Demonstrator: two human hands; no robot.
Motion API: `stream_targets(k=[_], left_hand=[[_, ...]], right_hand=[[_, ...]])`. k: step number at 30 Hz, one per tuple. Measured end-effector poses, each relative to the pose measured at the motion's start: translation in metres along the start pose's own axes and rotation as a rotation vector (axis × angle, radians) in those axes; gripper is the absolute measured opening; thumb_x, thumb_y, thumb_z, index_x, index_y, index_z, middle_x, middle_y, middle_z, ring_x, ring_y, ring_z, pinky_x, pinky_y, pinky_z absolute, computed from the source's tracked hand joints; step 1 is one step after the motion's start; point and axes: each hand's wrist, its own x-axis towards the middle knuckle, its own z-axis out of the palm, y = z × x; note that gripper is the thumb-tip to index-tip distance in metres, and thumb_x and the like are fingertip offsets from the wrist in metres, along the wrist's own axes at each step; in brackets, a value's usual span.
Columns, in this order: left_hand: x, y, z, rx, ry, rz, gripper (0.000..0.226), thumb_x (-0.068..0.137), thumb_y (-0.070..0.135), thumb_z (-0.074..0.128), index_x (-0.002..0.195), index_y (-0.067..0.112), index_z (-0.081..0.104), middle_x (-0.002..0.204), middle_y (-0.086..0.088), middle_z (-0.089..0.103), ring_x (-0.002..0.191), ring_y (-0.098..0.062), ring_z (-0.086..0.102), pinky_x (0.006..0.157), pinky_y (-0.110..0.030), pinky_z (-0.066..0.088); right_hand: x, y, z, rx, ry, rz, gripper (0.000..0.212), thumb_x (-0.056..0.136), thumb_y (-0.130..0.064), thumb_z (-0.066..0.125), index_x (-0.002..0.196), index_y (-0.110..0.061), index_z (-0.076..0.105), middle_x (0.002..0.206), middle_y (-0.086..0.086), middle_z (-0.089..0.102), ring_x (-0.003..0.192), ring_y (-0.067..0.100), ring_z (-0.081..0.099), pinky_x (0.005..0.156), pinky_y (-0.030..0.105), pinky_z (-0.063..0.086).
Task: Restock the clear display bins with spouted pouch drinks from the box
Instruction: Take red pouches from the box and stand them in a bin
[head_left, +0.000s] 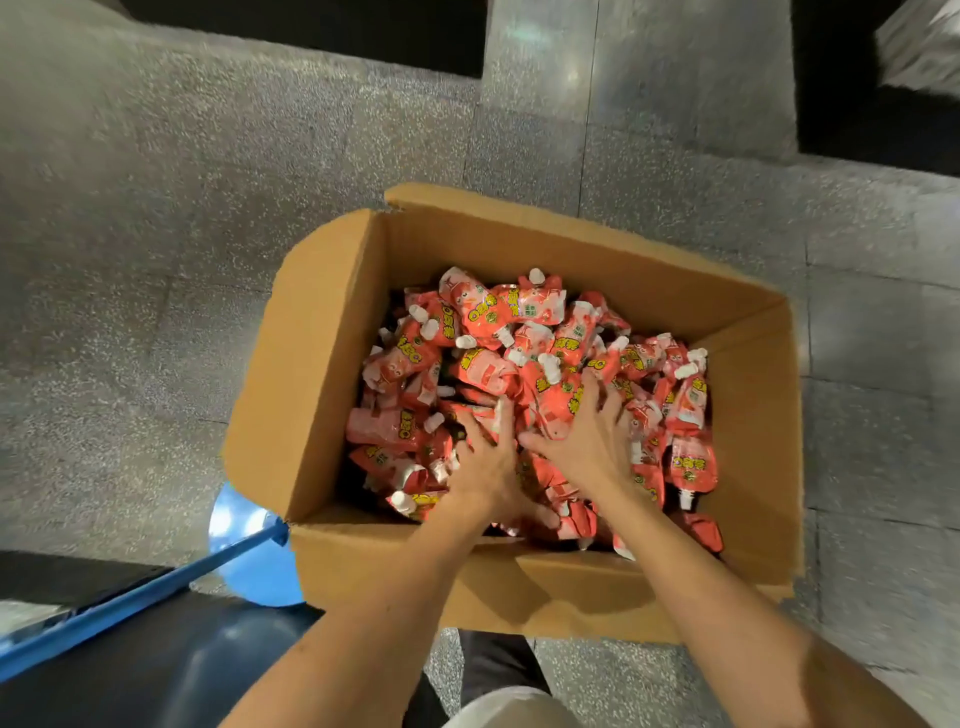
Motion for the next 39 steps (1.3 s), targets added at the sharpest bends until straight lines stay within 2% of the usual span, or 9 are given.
stream_targets(k=[4, 13, 16, 21, 26, 30, 32, 36, 39], left_hand=[[0.004, 0.010, 0.014, 0.140, 0.065, -0.054, 0.140, 0.061, 0.065, 0.084, 0.153, 0.034, -0.018, 0.153, -0.035, -0.024, 0.135, -0.047, 0.033, 0.098, -0.052, 0.050], [-0.003, -0.005, 0.002, 0.044, 0.123, 0.102, 0.084, 0.089, 0.026, 0.071, 0.151, 0.031, 0.015, 0.126, -0.021, 0.048, 0.113, -0.041, 0.055, 0.089, -0.046, 0.049], [-0.010, -0.015, -0.009, -0.265, 0.249, 0.050, 0.072, 0.091, 0.024, 0.065, 0.147, 0.026, 0.021, 0.114, -0.017, 0.058, 0.103, -0.037, 0.060, 0.088, -0.047, 0.052], [-0.026, -0.030, -0.044, -0.749, 0.336, 0.007, 0.064, 0.088, 0.031, 0.065, 0.143, 0.025, 0.032, 0.115, 0.001, 0.060, 0.103, -0.022, 0.059, 0.092, -0.035, 0.048], [-0.064, -0.052, -0.065, -1.057, 0.290, 0.039, 0.079, 0.078, 0.025, 0.077, 0.141, 0.030, 0.031, 0.118, 0.003, 0.058, 0.091, -0.014, 0.067, 0.079, -0.027, 0.058], [-0.127, -0.074, -0.075, -1.355, 0.346, 0.089, 0.071, 0.054, 0.034, 0.086, 0.112, 0.000, 0.064, 0.092, -0.010, 0.069, 0.075, -0.021, 0.065, 0.066, -0.031, 0.052], [-0.171, -0.089, -0.083, -1.527, 0.407, 0.172, 0.052, 0.061, 0.026, 0.080, 0.106, 0.004, 0.068, 0.095, -0.018, 0.068, 0.075, -0.025, 0.064, 0.069, -0.032, 0.051], [-0.286, -0.118, -0.088, -1.973, 0.619, 0.460, 0.028, 0.090, 0.010, 0.056, 0.110, 0.030, 0.057, 0.085, 0.007, 0.070, 0.070, -0.008, 0.067, 0.068, -0.025, 0.054], [-0.389, -0.138, -0.065, -2.015, 0.764, 0.576, 0.025, 0.098, 0.010, 0.042, 0.098, 0.027, 0.059, 0.077, 0.007, 0.071, 0.065, -0.008, 0.068, 0.062, -0.022, 0.056]], right_hand=[[0.005, -0.004, 0.004, -0.056, 0.050, 0.038, 0.101, 0.077, -0.050, 0.078, 0.153, -0.021, 0.017, 0.147, 0.022, 0.024, 0.130, 0.041, 0.036, 0.096, 0.048, 0.045], [0.003, 0.006, -0.010, 0.058, 0.014, -0.023, 0.075, 0.089, -0.036, 0.070, 0.150, -0.019, 0.029, 0.150, 0.017, 0.029, 0.124, 0.041, 0.050, 0.091, 0.044, 0.050], [-0.005, 0.006, -0.015, 0.124, 0.023, -0.016, 0.077, 0.090, -0.030, 0.071, 0.153, -0.014, 0.029, 0.156, 0.017, 0.031, 0.134, 0.040, 0.045, 0.101, 0.048, 0.045], [-0.023, 0.008, -0.023, 0.294, 0.020, 0.013, 0.053, 0.087, -0.025, 0.073, 0.135, -0.013, 0.054, 0.120, 0.006, 0.066, 0.112, 0.030, 0.061, 0.095, 0.046, 0.051], [-0.054, -0.018, -0.043, 0.704, -0.061, 0.062, 0.015, 0.083, -0.020, 0.078, 0.084, -0.022, 0.063, 0.086, -0.004, 0.068, 0.078, 0.017, 0.062, 0.078, 0.031, 0.047], [-0.107, -0.063, -0.052, 0.924, -0.158, -0.118, 0.014, 0.078, -0.011, 0.081, 0.073, -0.013, 0.068, 0.063, -0.003, 0.065, 0.054, 0.014, 0.057, 0.060, 0.030, 0.048], [-0.144, -0.088, -0.062, 0.942, -0.179, -0.248, 0.019, 0.080, -0.011, 0.080, 0.069, -0.018, 0.065, 0.061, -0.009, 0.065, 0.055, 0.009, 0.061, 0.055, 0.023, 0.048], [-0.240, -0.131, -0.073, 0.986, -0.320, -0.533, 0.007, 0.082, -0.009, 0.078, 0.084, -0.010, 0.073, 0.068, -0.005, 0.071, 0.054, 0.001, 0.063, 0.052, 0.017, 0.049], [-0.336, -0.150, -0.074, 0.962, -0.519, -0.739, 0.020, 0.079, -0.020, 0.082, 0.093, -0.010, 0.072, 0.080, -0.002, 0.075, 0.069, 0.004, 0.069, 0.062, 0.021, 0.055]])
